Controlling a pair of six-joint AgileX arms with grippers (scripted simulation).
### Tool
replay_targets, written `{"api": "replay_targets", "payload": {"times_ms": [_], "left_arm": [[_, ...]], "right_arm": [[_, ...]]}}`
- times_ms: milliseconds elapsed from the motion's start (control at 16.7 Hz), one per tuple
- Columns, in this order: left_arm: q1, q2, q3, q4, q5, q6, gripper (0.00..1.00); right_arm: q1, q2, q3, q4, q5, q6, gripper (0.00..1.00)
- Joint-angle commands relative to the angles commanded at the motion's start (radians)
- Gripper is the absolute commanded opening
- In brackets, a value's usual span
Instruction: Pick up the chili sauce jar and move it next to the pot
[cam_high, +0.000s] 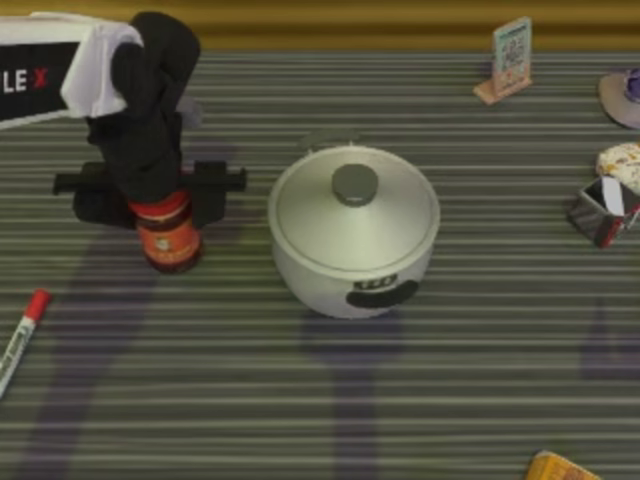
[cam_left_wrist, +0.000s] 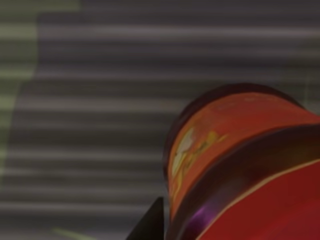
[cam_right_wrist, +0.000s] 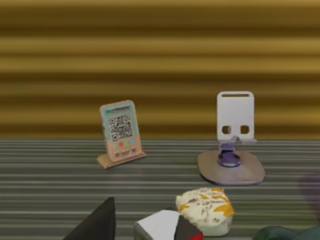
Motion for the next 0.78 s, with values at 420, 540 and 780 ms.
{"api": "replay_targets", "payload": {"times_ms": [420, 540, 780], "left_arm": [[0.000, 0.000, 0.000, 0.000, 0.000, 0.000, 0.98], [0.000, 0.000, 0.000, 0.000, 0.000, 0.000, 1.00], [0.000, 0.000, 0.000, 0.000, 0.000, 0.000, 1.00]], "right_arm": [[0.000, 0.000, 0.000, 0.000, 0.000, 0.000, 1.00], [0.000, 0.000, 0.000, 0.000, 0.000, 0.000, 1.00], [0.000, 0.000, 0.000, 0.000, 0.000, 0.000, 1.00]]}}
